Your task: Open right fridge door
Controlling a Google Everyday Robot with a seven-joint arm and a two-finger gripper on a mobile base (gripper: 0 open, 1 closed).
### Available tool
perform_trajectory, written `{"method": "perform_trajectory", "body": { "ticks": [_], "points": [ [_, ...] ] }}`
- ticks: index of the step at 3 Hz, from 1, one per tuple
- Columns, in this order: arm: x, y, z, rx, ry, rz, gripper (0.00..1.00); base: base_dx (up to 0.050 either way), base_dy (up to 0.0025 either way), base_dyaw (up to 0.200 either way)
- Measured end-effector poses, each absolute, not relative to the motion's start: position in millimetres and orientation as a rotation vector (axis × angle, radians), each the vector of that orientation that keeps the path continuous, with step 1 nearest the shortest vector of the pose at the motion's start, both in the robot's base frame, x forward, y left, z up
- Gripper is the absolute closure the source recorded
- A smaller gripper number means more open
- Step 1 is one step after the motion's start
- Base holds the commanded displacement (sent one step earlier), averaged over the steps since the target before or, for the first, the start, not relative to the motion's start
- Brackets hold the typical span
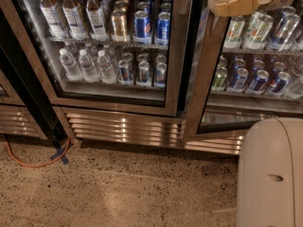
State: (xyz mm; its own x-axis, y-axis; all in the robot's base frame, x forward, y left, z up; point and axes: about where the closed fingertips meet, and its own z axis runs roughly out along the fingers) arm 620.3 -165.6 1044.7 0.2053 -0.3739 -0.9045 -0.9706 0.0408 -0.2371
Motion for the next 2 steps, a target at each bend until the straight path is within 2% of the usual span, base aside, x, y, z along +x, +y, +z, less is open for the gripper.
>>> {"method": "perform_trajectory", "body": {
  "ticks": [2],
  "points": [
    [617.3, -164.4, 1049.5, -1.505, 1.324, 0.8, 1.0, 0.0, 0.0, 0.0]
  ]
}}
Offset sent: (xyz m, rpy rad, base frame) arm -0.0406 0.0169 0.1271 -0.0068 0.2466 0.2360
